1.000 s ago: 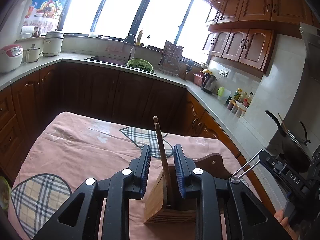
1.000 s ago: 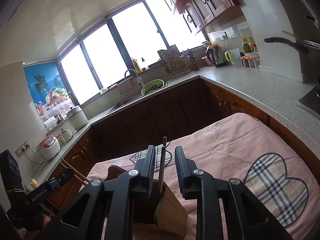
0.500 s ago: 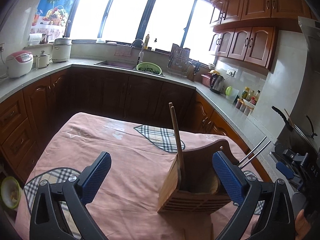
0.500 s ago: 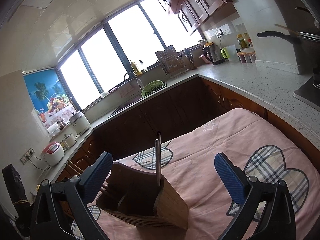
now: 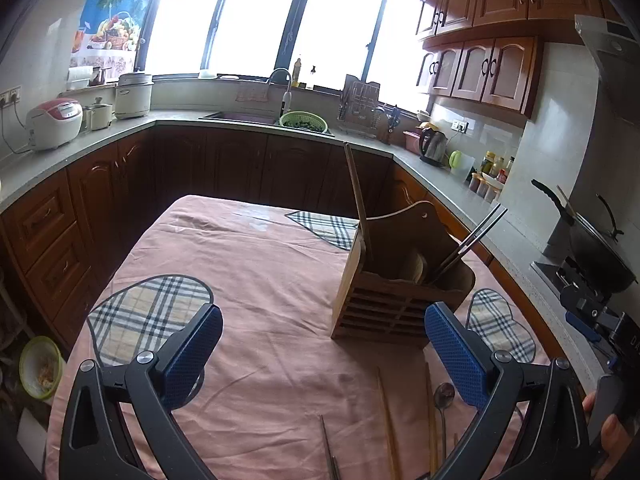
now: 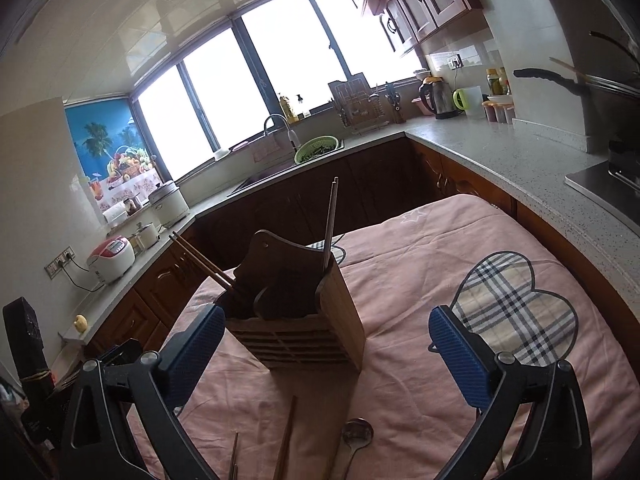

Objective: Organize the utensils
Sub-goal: 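Withdraw both tools back toward the remaining utensils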

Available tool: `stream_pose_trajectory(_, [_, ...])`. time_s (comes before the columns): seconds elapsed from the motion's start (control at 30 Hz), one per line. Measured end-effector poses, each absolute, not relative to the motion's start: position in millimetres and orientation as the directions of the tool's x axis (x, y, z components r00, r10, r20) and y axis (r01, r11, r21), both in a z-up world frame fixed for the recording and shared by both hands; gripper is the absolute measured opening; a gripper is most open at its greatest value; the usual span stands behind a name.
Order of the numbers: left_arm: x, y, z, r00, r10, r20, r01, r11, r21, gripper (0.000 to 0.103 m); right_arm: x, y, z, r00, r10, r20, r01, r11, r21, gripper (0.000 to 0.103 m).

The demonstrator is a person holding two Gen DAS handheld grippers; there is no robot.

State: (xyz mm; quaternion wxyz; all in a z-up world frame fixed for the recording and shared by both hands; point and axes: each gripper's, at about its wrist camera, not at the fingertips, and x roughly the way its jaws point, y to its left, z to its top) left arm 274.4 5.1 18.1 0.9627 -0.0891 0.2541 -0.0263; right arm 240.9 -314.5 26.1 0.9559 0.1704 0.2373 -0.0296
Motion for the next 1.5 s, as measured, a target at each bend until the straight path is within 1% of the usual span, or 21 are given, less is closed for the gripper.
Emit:
stream_pose_trajectory(0.17, [232,12,24,0.879,-0.11,-0.464,0.017,0.98,-0.2,0.102,209,-303,20,0.875,0.007,-0.484,0.143,0.951,0.273,0.103])
stream_pose_trajectory(0.3, [203,18,20,0.874,-0.139,-0.465,0.041,0.976,-0.215,0.102,184,-295,12,0.868,0.017,-0.496,0.133,0.955,0.266,0.103])
stream_pose_trajectory(0.47, [174,16,9,0.859,-0.097,-0.503,0.005,0.983,-0.181,0.102,159,-284,3,0.861,0.018,-0.508,0.125,0.961,0.246,0.103])
stream_pose_trajectory(0.57, [165,18,3,0.821,-0.085,-0.564,-0.032,0.98,-0.195,0.102,143,-279,-2,0.86,0.007,-0.51,0.129,0.964,0.231,0.103])
stream_pose_trajectory(0.63, [163,20,0,0.793,-0.106,-0.6,-0.033,0.976,-0.216,0.102,135,-277,-7,0.854,0.005,-0.52,0.131,0.966,0.224,0.103])
stream_pose_trajectory(0.73, [156,19,-1,0.774,-0.096,-0.625,-0.027,0.983,-0.184,0.102,124,-272,-14,0.849,0.003,-0.529,0.133,0.966,0.219,0.103])
stream_pose_trajectory(0.8, [148,19,0,0.784,-0.052,-0.618,-0.055,0.987,-0.153,0.102,118,-270,-19,0.846,-0.004,-0.533,0.138,0.967,0.212,0.103])
stream_pose_trajectory(0.9, [133,21,1,0.798,-0.018,-0.602,-0.084,0.986,-0.141,0.102,112,-266,-27,0.842,-0.002,-0.54,0.135,0.969,0.206,0.103])
stream_pose_trajectory(1.0, [121,24,-5,0.795,0.032,-0.606,-0.135,0.983,-0.125,0.102,107,-261,-34,0.837,-0.001,-0.547,0.13,0.972,0.198,0.103])
stream_pose_trajectory(1.13, [105,25,-10,0.809,0.039,-0.587,-0.155,0.977,-0.149,0.102,101,-255,-42,0.836,-0.004,-0.549,0.126,0.975,0.185,0.103])
stream_pose_trajectory(1.23, [103,23,-15,0.811,0.017,-0.585,-0.132,0.979,-0.154,0.102,100,-252,-46,0.829,-0.003,-0.559,0.123,0.977,0.177,0.103])
stream_pose_trajectory(1.3, [107,21,-18,0.805,0.014,-0.593,-0.121,0.983,-0.141,0.102,101,-251,-48,0.825,-0.003,-0.565,0.124,0.976,0.176,0.103])
stream_pose_trajectory(1.4, [114,15,-19,0.787,0.031,-0.616,-0.108,0.99,-0.087,0.102,101,-252,-51,0.823,0.003,-0.568,0.124,0.975,0.185,0.103])
stream_pose_trajectory(1.5, [117,11,-18,0.778,0.025,-0.628,-0.092,0.993,-0.075,0.102,102,-253,-51,0.821,0.002,-0.571,0.126,0.975,0.184,0.103])
